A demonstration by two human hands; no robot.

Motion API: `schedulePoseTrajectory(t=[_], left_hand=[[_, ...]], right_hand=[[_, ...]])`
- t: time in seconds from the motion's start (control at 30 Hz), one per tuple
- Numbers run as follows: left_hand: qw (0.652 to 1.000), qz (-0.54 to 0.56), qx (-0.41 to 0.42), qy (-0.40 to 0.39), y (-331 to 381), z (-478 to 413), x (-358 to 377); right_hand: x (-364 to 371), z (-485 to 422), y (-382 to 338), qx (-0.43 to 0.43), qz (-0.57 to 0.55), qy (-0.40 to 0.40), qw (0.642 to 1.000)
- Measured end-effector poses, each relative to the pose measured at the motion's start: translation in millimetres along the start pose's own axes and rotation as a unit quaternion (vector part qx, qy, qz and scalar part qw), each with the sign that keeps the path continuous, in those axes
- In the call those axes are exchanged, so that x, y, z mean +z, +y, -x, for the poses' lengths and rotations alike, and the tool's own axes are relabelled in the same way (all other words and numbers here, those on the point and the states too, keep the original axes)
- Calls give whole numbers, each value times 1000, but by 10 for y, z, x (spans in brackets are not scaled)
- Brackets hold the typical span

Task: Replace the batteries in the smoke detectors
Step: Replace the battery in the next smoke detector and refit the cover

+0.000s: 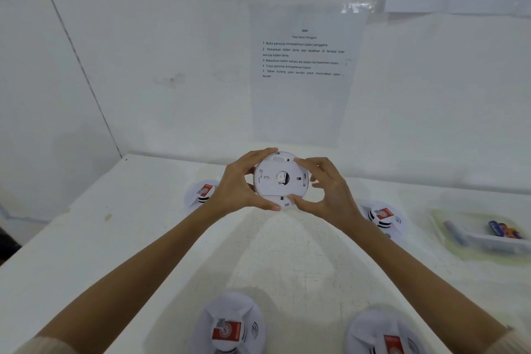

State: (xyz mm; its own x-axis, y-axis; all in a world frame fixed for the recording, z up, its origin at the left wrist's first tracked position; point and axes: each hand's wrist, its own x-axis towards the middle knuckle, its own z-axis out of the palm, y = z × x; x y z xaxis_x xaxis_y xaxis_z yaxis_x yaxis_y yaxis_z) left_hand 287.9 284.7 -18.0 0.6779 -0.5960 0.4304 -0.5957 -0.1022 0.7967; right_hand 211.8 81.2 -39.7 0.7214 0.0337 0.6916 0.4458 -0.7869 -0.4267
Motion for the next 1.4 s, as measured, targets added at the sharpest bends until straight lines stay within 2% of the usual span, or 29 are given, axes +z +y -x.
schedulePoseTrajectory(t=[0.1,0.27,0.43,0.67,0.83,1.1,1.23,1.4], left_hand=[[1000,-1,-10,-19,14,5,-15],[1000,-5,2,-23,76,-28,-8],[999,-1,7,-42,107,-23,38],[998,-2,13,-55,131,-20,35],[998,10,-3,-57,143,-22,45],[997,32,-29,-60,124,-28,-1],[997,22,-25,-65,126,-69,-17],[995,27,-49,-79,89,-76,24]], right_hand=[[-81,-72,-11,-42,44,-55,997],[-134,-156,-116,-37,-19,-91,995],[-18,-130,-168,-17,14,-68,997],[22,-142,-160,-91,98,-32,990],[61,-129,-156,-98,131,-3,987],[27,-166,-225,-60,116,-30,991],[-45,-278,-251,-107,198,-18,974],[-23,-284,-240,-139,212,-13,967]])
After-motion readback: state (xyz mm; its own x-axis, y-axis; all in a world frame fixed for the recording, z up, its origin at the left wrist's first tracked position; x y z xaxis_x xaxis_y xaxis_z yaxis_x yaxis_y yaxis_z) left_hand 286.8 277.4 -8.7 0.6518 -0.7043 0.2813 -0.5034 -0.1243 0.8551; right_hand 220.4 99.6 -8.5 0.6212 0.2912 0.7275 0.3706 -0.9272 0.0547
